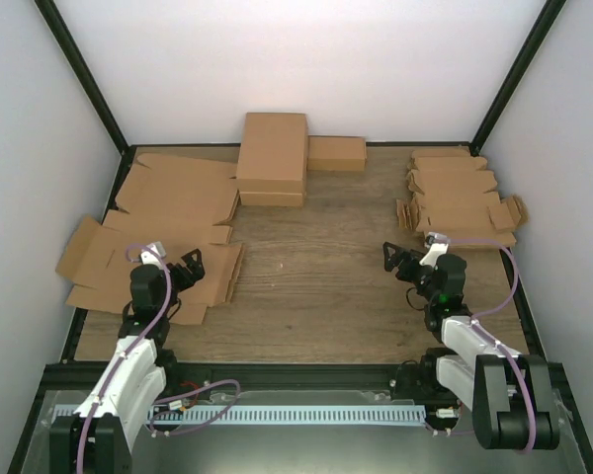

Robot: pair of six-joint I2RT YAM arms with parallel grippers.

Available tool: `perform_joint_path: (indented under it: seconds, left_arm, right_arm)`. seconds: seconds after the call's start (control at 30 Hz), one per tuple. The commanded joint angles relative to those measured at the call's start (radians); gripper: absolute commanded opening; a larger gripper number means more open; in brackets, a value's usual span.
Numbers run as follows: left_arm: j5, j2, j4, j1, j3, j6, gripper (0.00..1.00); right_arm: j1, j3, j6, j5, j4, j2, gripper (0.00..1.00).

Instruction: Fold the paper box

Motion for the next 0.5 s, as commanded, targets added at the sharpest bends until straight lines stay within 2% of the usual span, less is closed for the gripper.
perform_joint_path:
  seconds: [0.0,0.13,0.27,0.37,0.47]
  left_arm:
    - [0.012,-0.010,0.016,-0.002,0.017,0.015,1.00]
    - [0.074,-0.001,0.035,-0.001,0.030,0.023,1.00]
    - [0.131,0.038,-0.008,-0.002,0.099,-0.068,1.00]
    - [0.176,0.108,-0.118,-0.006,0.200,-0.089,1.00]
    - [0.167,0.144,-0.273,-0.031,0.302,-0.045,1.00]
  right_arm:
    - [0.009,0.038,0.009,0.020,-0.002,-0.003,1.00]
    - [0.010,0.047,0.012,0.023,-0.012,0.011,1.00]
    - [0.010,0.049,0.014,0.027,-0.018,0.012,1.00]
    - [0.010,0.050,0.014,0.028,-0.022,0.011,1.00]
    - [0.010,0.052,0.015,0.031,-0.025,0.014,1.00]
